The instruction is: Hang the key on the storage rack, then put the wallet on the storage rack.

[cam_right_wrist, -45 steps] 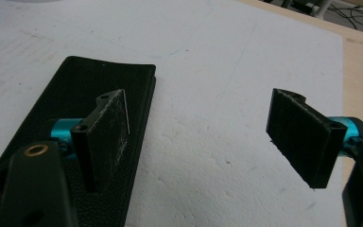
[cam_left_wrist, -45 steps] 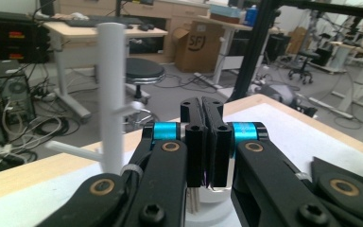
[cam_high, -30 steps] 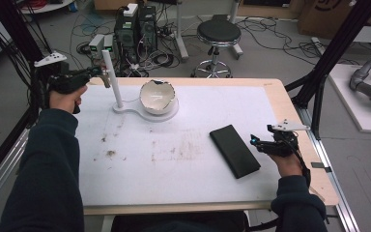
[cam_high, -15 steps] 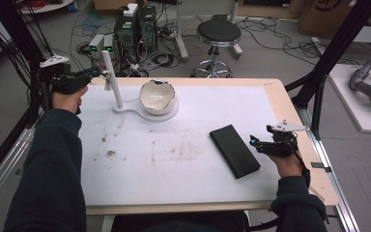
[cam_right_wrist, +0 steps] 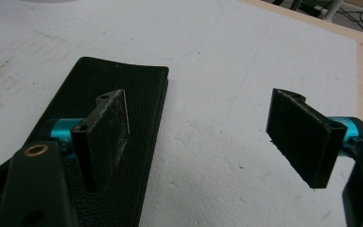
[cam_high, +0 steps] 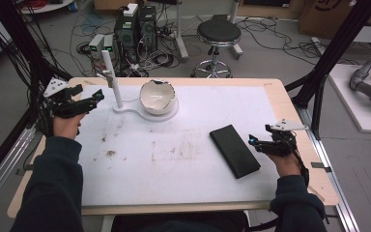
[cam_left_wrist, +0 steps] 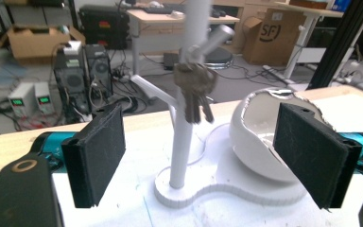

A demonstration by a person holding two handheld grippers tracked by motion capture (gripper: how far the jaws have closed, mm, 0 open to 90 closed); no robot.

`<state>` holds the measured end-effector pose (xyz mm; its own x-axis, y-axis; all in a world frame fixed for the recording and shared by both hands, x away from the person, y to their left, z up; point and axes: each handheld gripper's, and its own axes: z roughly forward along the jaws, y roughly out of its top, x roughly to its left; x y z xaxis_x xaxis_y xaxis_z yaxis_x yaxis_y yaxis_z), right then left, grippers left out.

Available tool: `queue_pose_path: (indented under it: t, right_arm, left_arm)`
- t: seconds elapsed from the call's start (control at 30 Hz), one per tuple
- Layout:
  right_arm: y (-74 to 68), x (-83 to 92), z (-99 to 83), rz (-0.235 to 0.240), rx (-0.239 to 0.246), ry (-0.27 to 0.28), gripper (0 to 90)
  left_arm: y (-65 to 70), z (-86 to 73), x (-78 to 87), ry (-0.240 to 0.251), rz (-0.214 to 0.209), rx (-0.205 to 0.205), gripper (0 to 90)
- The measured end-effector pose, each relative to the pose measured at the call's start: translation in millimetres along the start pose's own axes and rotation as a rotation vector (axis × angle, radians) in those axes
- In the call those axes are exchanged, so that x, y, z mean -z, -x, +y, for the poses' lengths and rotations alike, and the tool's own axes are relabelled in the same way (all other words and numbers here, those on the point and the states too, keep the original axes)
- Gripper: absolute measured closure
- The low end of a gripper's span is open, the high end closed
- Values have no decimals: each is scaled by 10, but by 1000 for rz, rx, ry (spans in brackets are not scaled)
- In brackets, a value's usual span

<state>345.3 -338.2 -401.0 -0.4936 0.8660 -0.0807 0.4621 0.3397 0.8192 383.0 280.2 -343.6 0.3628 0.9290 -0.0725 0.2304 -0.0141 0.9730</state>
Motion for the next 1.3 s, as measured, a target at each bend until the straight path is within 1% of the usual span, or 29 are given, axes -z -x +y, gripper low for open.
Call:
queue_pose_path:
  t: [0.03, 0.07, 0.2, 0.3, 0.33, 0.43, 0.47, 0.53, 0.57, 0.63, 0.7, 0.8, 0.9, 0.93, 1.0, 1.1, 1.2, 1.3]
  right_arm:
    - [1, -10, 8, 3, -10, 4, 219]
    - [1, -10, 8, 3, -10, 4, 219]
    - [11, -31, 6, 0, -6, -5, 219]
    - [7, -20, 5, -3, -7, -3, 219]
    - [3, -18, 6, -3, -9, -1, 219]
    - [-19, -16, 9, -1, 4, -6, 219]
    - [-30, -15, 11, -1, 9, -6, 219]
    - [-50, -10, 25, -1, 7, 3, 219]
    - [-50, -10, 25, -1, 7, 3, 219]
    - [-49, -16, 24, 0, 7, -1, 219]
    - [-50, -24, 18, 0, 9, -4, 219]
    - [-52, -20, 17, 2, 10, 1, 219]
    - [-58, -23, 16, 6, 6, 0, 219]
    - [-60, -26, 12, 7, 13, 0, 219]
    - [-79, -34, 5, 17, 12, -1, 219]
    - [-113, -40, 6, 25, 31, 3, 219]
    - [-163, -49, 16, 32, 62, 19, 219]
    - [-191, -41, 14, 31, 73, 20, 219]
  left_arm:
    - [42, -43, 18, -6, -8, -16, 175]
    - [81, -87, 35, -7, -11, -28, 175]
    - [163, -241, 86, 10, -29, -24, 175]
    - [214, -321, 105, 4, -46, -29, 175]
    - [232, -342, 110, 5, -58, -31, 176]
    - [271, -408, 126, 1, -61, -43, 177]
    - [280, -428, 128, -9, -63, -44, 177]
    - [303, -472, 133, -14, -61, -69, 182]
    - [310, -493, 130, -17, -61, -72, 182]
    - [307, -508, 123, -29, -66, -72, 182]
    - [308, -513, 136, -18, -67, -63, 182]
    - [311, -540, 149, -11, -82, -52, 182]
    - [300, -576, 144, -19, -89, -45, 182]
    - [304, -590, 142, -21, -88, -39, 182]
    - [312, -617, 138, -29, -96, -39, 182]
    - [325, -643, 126, -37, -102, -38, 183]
    - [348, -646, 114, -48, -105, -49, 185]
    - [397, -662, 129, -43, -113, -54, 188]
